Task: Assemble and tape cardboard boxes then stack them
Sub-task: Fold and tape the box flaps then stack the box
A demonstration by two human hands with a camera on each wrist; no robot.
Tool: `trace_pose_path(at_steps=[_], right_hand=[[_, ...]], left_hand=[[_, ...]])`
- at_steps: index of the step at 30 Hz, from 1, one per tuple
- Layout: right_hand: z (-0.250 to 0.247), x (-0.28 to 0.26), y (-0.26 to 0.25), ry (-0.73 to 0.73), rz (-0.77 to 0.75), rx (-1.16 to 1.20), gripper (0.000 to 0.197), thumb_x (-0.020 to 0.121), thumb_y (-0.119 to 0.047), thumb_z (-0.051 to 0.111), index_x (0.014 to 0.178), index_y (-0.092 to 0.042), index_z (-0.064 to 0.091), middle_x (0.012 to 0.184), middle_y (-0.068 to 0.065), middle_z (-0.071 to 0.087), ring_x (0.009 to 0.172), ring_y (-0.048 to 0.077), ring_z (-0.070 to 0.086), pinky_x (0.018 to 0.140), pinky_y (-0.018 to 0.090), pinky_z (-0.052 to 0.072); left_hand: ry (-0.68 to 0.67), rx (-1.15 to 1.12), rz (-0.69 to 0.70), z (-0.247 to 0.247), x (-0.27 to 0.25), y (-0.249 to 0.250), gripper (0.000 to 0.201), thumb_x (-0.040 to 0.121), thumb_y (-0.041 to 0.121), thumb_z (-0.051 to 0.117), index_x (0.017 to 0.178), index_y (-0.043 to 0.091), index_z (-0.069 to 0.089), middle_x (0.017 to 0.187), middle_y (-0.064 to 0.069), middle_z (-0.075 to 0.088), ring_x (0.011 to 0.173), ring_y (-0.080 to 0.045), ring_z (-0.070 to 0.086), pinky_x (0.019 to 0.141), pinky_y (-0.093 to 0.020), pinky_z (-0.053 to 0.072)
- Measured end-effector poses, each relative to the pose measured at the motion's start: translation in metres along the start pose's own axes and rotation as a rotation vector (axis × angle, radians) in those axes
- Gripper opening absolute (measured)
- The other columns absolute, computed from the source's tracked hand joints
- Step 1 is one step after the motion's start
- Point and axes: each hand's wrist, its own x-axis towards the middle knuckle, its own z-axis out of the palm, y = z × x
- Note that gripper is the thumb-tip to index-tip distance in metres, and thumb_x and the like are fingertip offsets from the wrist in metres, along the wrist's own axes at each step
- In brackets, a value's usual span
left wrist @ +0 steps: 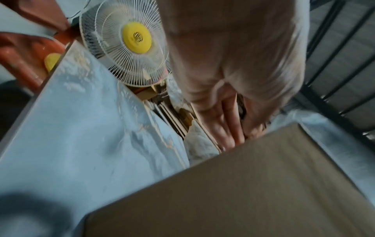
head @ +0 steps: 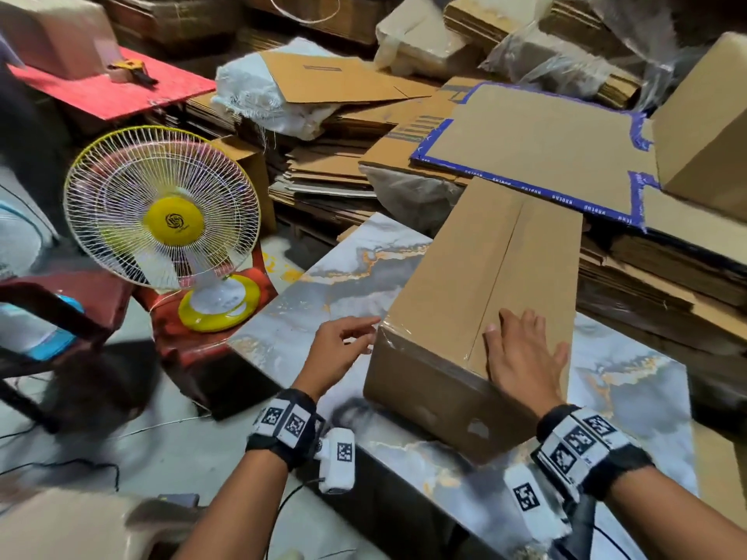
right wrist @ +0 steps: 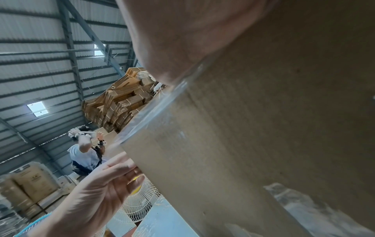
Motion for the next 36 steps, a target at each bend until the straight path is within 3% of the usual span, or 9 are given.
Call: trace_pose_path(at_steps=[3,7,11,15,17,26,29,32,36], right_hand=[[0.001,0.002,0.001,0.003,0.010,0.002,0.053,0.106,-0.049,0.019,0.146,-0.019,0.038,0.151,0.016,0.037,0.144,0.033,0.028,0.113,0.069,0.018],[0.002,0.002,0.001,0.000,0.012,0.006,0.057,0.105,-0.052,0.017,0.148,-0.019,0.037,0.155,0.017,0.035,0.146,0.033,0.025,0.114,0.070,0.016],[0.000,0.000,-0.002,-0.008,0.021,-0.010,0.058,0.105,-0.053,0.018,0.149,-0.019,0.036,0.157,0.017,0.032,0.148,0.033,0.023,0.114,0.070,0.015],[-0.003,-0.001,-0.005,-0.039,0.030,-0.011,0.059,0.105,-0.053,0.017,0.151,-0.019,0.033,0.165,0.017,0.019,0.154,0.032,0.010,0.117,0.070,0.007],[-0.003,-0.002,-0.005,-0.035,0.028,-0.013,0.060,0.105,-0.054,0.017,0.151,-0.019,0.033,0.166,0.017,0.017,0.155,0.032,0.008,0.117,0.070,0.006],[-0.004,-0.002,-0.007,-0.032,0.033,-0.001,0.062,0.104,-0.056,0.016,0.151,-0.019,0.033,0.166,0.017,0.016,0.155,0.033,0.007,0.118,0.069,0.005],[-0.001,0.003,-0.007,-0.018,0.030,-0.010,0.064,0.102,-0.058,0.016,0.149,-0.019,0.035,0.164,0.017,0.022,0.153,0.033,0.011,0.116,0.071,0.009],[0.001,0.005,-0.006,-0.012,0.027,-0.033,0.065,0.101,-0.060,0.017,0.147,-0.018,0.037,0.160,0.017,0.027,0.151,0.034,0.017,0.114,0.072,0.012],[0.001,0.004,-0.006,-0.008,0.026,-0.036,0.068,0.101,-0.062,0.016,0.147,-0.018,0.037,0.158,0.018,0.029,0.150,0.035,0.018,0.114,0.073,0.013]], left_hand=[[-0.129,0.073,0.038,-0.013,0.004,0.001,0.028,0.088,0.002,0.074,0.112,0.015,0.078,0.095,0.002,0.076,0.091,-0.014,0.071,0.084,-0.029,0.059],[-0.122,0.161,0.061,-0.014,0.010,0.006,0.024,0.081,0.011,0.084,0.105,0.011,0.080,0.095,0.000,0.078,0.093,-0.014,0.073,0.087,-0.029,0.057],[-0.097,0.290,0.074,-0.008,0.015,0.014,0.015,0.076,0.011,0.087,0.087,0.010,0.078,0.081,0.001,0.076,0.079,-0.012,0.071,0.076,-0.030,0.058],[-0.186,0.417,0.053,-0.011,0.024,0.028,0.017,0.075,0.013,0.089,0.074,0.015,0.072,0.069,0.007,0.072,0.064,-0.002,0.064,0.062,-0.020,0.050],[-0.236,0.453,0.036,-0.013,0.029,0.033,0.018,0.075,0.019,0.089,0.072,0.015,0.072,0.067,0.006,0.072,0.065,-0.005,0.067,0.059,-0.022,0.049],[-0.303,0.374,-0.014,-0.015,0.040,0.033,0.021,0.073,0.027,0.090,0.070,0.013,0.074,0.069,-0.002,0.074,0.072,-0.024,0.072,0.070,-0.033,0.058],[-0.211,0.300,0.010,-0.009,0.035,0.021,0.015,0.078,0.013,0.085,0.073,0.009,0.072,0.070,-0.001,0.073,0.069,-0.014,0.069,0.068,-0.029,0.056],[-0.171,0.270,0.014,-0.007,0.033,0.014,0.014,0.079,0.009,0.084,0.078,0.007,0.070,0.074,-0.006,0.072,0.070,-0.018,0.066,0.071,-0.035,0.055],[-0.220,0.350,0.030,-0.009,0.034,0.022,0.021,0.075,0.011,0.088,0.079,0.008,0.068,0.065,0.004,0.066,0.059,-0.003,0.055,0.059,-0.020,0.043]])
